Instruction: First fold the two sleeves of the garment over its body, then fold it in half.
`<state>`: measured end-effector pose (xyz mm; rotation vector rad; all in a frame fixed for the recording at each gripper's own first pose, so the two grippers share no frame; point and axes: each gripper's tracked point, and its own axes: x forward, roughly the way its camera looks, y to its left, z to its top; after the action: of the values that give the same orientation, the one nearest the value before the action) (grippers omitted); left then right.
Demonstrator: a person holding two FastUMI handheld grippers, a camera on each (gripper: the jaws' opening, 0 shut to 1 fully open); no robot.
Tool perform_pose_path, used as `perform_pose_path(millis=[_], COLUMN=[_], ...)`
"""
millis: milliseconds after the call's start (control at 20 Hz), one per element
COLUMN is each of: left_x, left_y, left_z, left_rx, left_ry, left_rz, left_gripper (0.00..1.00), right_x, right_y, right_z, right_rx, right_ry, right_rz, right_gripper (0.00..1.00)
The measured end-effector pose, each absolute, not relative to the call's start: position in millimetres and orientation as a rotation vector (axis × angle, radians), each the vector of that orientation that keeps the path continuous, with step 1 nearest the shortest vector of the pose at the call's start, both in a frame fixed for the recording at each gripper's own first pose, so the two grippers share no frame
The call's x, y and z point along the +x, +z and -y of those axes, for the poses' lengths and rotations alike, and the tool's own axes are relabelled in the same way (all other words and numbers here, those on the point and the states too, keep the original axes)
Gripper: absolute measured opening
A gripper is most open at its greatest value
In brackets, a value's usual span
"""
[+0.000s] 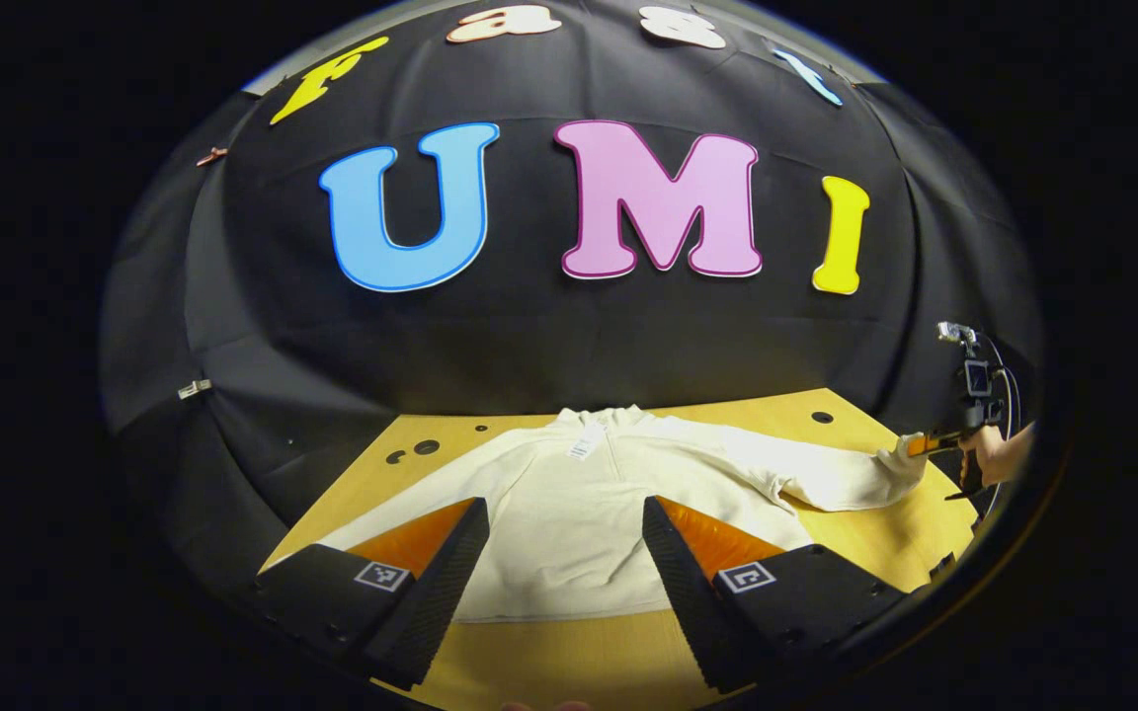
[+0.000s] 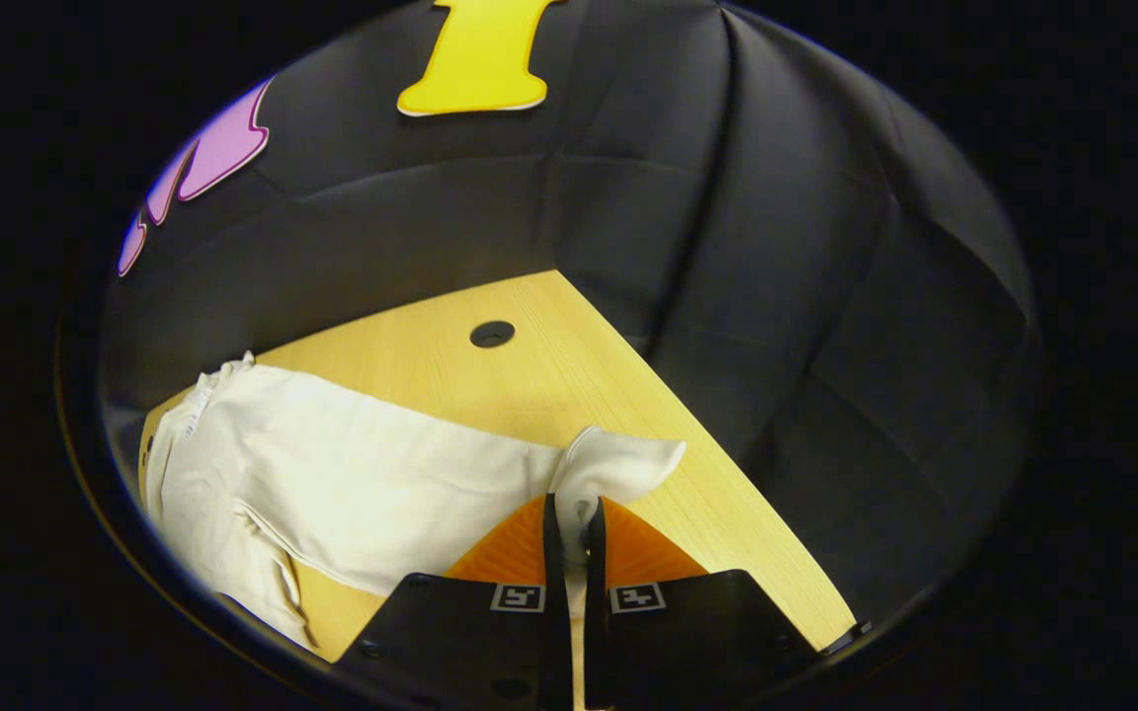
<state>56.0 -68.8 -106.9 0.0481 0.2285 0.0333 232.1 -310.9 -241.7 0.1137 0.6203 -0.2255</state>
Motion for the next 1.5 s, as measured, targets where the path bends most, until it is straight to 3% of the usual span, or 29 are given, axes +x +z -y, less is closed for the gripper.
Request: perform_pose_path(millis=[850,1500], left_x=[23.4,-30.2], left_y=[-119.8,-141.6], left_z=[-40.3,-137.4], left_rx=[-0.04,-0.212], left_ry=[0.28,0.512], left_rz=[-0.234,-0.27], left_gripper=[0.98,0.98], right_x=[354.9,345.1], right_y=[-130.0,-169.2], right_z=[44.9,-211.4], right_rx=[-0.022,-0.185], right_ry=[0.18,0.505], right_rz=[-0.45,-0.487], right_gripper=[0.09,0.09])
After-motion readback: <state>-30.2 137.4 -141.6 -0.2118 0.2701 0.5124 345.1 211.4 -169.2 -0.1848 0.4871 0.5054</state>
